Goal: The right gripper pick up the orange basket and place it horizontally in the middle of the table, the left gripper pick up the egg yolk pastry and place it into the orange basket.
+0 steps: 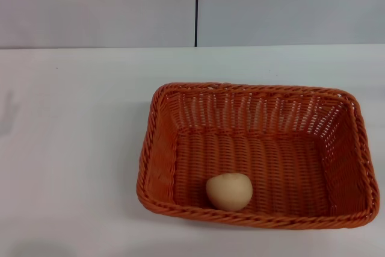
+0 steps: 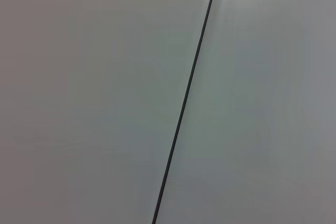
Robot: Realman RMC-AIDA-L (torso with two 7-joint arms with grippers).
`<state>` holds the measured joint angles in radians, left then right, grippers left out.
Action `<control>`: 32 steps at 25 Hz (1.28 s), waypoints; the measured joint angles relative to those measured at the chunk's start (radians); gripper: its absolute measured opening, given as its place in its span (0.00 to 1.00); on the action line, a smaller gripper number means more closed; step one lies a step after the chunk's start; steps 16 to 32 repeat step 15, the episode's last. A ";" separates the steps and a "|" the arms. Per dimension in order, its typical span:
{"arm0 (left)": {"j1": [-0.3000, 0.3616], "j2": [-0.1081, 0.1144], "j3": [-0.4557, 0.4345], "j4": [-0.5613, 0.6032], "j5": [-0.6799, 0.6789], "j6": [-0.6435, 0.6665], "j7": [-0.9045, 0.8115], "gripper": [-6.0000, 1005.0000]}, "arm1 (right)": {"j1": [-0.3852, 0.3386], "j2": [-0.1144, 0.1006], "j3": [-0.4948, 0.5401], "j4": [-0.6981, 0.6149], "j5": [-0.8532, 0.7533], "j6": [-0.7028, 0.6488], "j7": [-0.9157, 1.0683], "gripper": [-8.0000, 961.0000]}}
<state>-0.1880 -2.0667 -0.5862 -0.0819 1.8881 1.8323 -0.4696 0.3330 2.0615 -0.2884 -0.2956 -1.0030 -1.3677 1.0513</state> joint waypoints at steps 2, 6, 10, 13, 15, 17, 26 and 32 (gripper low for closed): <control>0.000 0.000 -0.002 -0.003 0.000 -0.006 -0.001 0.86 | 0.001 0.000 0.000 0.001 0.000 -0.006 0.001 0.40; -0.001 0.000 -0.006 -0.009 0.000 -0.016 -0.002 0.86 | 0.000 0.000 0.000 0.002 0.000 -0.011 0.002 0.40; -0.001 0.000 -0.008 -0.009 0.000 -0.015 -0.002 0.86 | -0.003 0.000 0.000 0.003 0.000 -0.018 0.003 0.40; 0.000 0.000 -0.008 -0.009 0.000 -0.002 -0.003 0.86 | -0.007 0.001 0.000 0.003 0.001 -0.031 0.003 0.40; 0.000 -0.001 -0.006 -0.010 0.001 0.003 -0.003 0.86 | -0.011 0.003 0.000 0.003 0.001 -0.035 0.003 0.40; 0.000 -0.001 -0.006 -0.010 0.001 0.003 -0.003 0.86 | -0.011 0.003 0.000 0.003 0.001 -0.035 0.003 0.40; 0.000 -0.001 -0.006 -0.010 0.001 0.003 -0.003 0.86 | -0.011 0.003 0.000 0.003 0.001 -0.035 0.003 0.40; 0.000 -0.001 -0.006 -0.010 0.001 0.003 -0.003 0.86 | -0.011 0.003 0.000 0.003 0.001 -0.035 0.003 0.40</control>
